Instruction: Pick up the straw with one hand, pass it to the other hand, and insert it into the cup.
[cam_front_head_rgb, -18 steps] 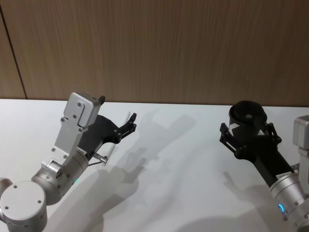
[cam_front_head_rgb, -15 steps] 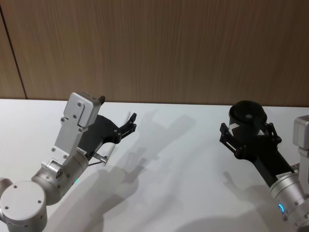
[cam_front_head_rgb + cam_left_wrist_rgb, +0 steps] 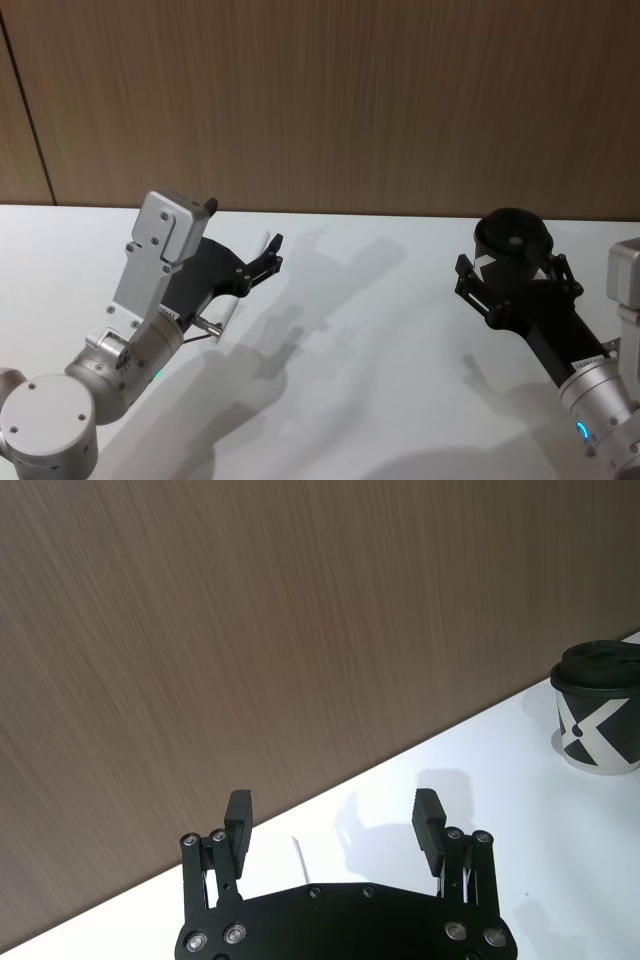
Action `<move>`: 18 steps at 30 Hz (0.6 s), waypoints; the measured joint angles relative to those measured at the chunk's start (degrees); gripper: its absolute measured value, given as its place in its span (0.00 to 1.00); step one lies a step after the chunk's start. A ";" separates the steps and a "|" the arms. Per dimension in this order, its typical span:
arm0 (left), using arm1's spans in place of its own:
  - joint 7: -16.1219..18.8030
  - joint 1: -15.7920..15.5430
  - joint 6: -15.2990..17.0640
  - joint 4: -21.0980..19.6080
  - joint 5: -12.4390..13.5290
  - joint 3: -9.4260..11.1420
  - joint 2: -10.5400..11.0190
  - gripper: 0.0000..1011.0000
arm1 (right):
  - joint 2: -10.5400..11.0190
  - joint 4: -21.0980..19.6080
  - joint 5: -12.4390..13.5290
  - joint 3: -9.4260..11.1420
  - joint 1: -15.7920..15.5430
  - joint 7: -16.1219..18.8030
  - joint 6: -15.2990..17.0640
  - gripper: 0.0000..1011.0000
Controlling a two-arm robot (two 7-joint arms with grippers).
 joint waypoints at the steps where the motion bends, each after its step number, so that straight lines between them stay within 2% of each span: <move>1: 0.00 0.00 0.00 0.00 0.00 0.00 0.00 0.99 | 0.00 0.00 0.00 0.00 0.00 0.00 0.00 0.99; 18: 0.00 0.00 0.00 0.00 0.00 0.00 0.00 0.99 | 0.00 0.00 0.00 0.00 0.00 0.00 0.00 0.99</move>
